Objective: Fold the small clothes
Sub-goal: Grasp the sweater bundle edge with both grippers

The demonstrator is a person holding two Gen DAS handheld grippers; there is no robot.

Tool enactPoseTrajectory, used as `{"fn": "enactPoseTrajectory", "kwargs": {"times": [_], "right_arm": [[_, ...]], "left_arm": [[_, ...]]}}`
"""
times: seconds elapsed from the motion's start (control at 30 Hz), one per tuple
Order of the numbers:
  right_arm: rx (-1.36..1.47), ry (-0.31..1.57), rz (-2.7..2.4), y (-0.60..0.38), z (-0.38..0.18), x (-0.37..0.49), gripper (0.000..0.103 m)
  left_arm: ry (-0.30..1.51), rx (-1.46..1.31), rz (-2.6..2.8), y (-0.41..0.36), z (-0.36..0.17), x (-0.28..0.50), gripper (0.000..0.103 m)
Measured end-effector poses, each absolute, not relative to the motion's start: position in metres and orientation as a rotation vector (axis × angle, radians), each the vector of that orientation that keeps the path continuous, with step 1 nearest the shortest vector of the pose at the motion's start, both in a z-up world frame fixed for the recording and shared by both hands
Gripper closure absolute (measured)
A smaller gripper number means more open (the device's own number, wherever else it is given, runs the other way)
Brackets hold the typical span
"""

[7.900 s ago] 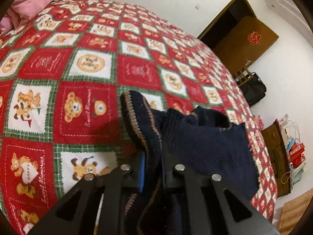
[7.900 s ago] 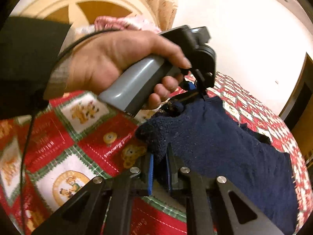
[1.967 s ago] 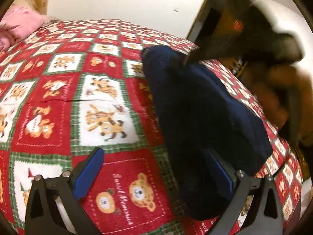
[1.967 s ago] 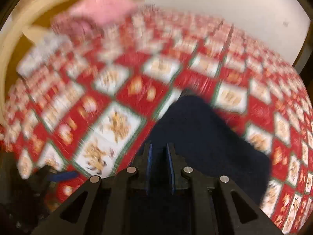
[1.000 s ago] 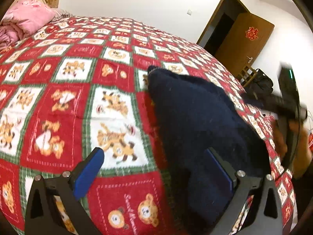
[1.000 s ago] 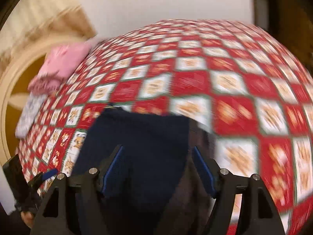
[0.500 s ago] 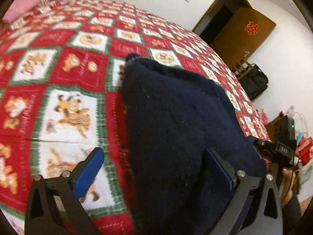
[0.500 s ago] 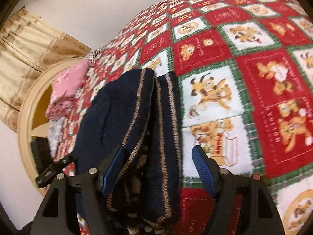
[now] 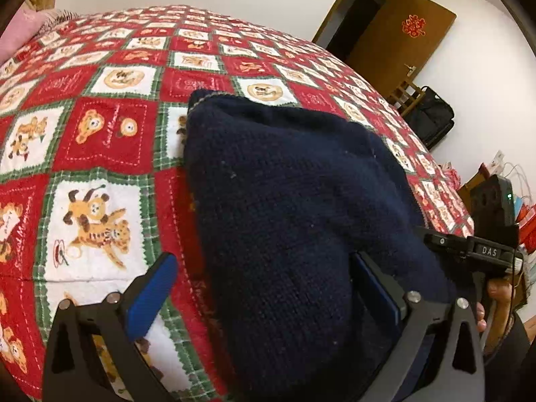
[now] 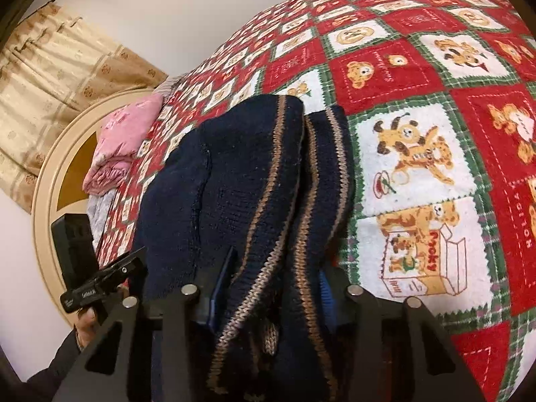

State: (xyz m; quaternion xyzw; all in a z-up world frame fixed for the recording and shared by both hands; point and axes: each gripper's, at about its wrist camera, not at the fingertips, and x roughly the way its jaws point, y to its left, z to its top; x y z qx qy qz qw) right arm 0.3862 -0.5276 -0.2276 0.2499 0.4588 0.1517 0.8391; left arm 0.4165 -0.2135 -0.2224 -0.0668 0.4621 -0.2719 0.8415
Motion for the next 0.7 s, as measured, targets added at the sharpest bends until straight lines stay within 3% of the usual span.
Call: {"fn": "enactPoseTrajectory", "kwargs": {"times": [0.17,0.3,0.53,0.7], "right_arm": [[0.514,0.956,0.296,-0.527,-0.229,0.386,0.06],[0.452,0.939,0.256,-0.519,-0.226,0.384,0.061],[0.457,0.918,0.243,-0.525,-0.23,0.382,0.061],[0.445,0.921,0.214,-0.521,-0.229,0.381,0.061]], "left_arm": [[0.937,-0.065,-0.554,-0.223,-0.218,0.414,0.0],[0.909,-0.019,-0.571,-0.23,-0.213,0.408,0.014],[0.877,0.017,-0.569,-0.235,-0.211,0.404,0.021],[0.853,0.058,-0.572,-0.242,-0.206,0.399,0.034]]}}
